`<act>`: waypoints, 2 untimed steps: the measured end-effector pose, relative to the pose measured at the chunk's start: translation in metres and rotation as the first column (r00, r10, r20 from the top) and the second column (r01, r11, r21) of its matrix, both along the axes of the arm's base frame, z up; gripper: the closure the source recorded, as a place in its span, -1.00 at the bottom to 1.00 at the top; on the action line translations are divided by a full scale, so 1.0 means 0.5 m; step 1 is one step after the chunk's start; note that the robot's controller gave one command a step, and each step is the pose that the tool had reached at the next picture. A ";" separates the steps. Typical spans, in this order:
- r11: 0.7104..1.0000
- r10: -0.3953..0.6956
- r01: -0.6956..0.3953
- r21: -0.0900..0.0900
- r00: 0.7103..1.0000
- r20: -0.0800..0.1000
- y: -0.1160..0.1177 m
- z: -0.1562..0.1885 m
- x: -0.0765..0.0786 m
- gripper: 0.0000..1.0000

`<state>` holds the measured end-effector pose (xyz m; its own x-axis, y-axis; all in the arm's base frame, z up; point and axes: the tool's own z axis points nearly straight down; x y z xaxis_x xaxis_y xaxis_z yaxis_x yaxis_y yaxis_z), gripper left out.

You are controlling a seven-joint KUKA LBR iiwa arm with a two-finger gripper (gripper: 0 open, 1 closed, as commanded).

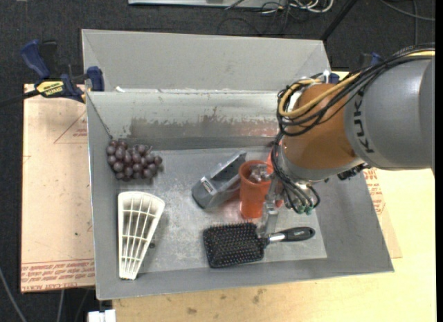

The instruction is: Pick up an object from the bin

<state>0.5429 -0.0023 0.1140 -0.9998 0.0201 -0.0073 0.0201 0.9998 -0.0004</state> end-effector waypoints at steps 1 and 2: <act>1.000 -0.008 0.008 0.001 1.000 -0.003 0.016 -0.021 -0.003 1.00; 1.000 -0.007 0.007 0.001 1.000 -0.004 0.016 -0.021 -0.003 1.00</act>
Offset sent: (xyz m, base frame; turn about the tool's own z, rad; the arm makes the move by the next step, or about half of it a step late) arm 0.0000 0.0000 0.0000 0.0000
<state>0.5413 0.0058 0.1034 -0.9996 0.0271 -0.0038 0.0271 0.9996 0.0006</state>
